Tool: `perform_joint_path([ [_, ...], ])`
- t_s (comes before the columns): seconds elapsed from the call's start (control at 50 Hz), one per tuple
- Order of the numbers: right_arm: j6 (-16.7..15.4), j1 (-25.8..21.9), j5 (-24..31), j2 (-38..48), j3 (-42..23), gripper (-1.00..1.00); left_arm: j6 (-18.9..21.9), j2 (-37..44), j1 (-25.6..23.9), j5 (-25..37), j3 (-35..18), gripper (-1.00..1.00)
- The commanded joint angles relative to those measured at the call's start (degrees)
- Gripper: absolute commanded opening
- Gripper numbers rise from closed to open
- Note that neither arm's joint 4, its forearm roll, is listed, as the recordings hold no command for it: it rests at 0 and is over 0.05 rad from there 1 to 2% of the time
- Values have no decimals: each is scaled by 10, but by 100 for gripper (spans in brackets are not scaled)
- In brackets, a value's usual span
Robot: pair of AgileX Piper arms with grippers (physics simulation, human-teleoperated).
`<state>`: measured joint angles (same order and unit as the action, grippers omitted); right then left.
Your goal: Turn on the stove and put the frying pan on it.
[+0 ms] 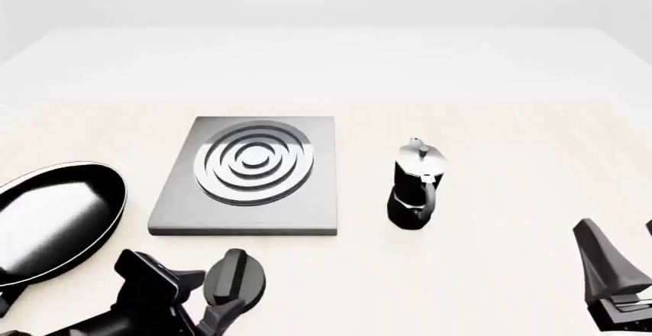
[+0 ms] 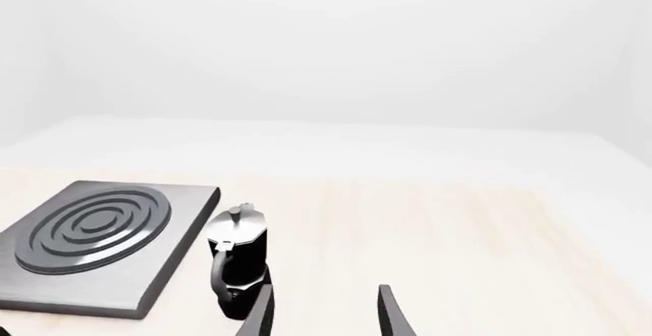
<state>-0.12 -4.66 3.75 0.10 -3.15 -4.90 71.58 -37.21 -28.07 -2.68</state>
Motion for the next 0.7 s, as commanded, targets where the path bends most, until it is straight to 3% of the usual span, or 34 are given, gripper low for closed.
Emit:
perform_joint_path([
  [0.02, 1, 0, 4, 0, -6, 100, 1, 62, -8, -57, -4, 100],
  [0.16, 0, -1, 5, 0, -6, 100, 2, 28, -15, -16, -13, 100],
  [0.18, 0, -1, 6, 0, -7, 100, 2, 54, -18, -48, -8, 100],
  [0.26, 0, -2, 4, 0, -4, 100, 1, 31, -26, -20, -12, 100],
  [0.3, 1, 2, 6, -1, -6, 100, -3, 64, -49, -57, -7, 100],
  [0.6, 5, 6, 6, -1, -7, 100, -14, -17, -118, 37, -38, 100],
  [0.64, 6, 8, 8, -1, -9, 100, -19, -60, -149, 87, -58, 100],
  [0.7, 6, 8, 6, -1, -7, 100, -18, -81, -156, 110, -66, 100],
])
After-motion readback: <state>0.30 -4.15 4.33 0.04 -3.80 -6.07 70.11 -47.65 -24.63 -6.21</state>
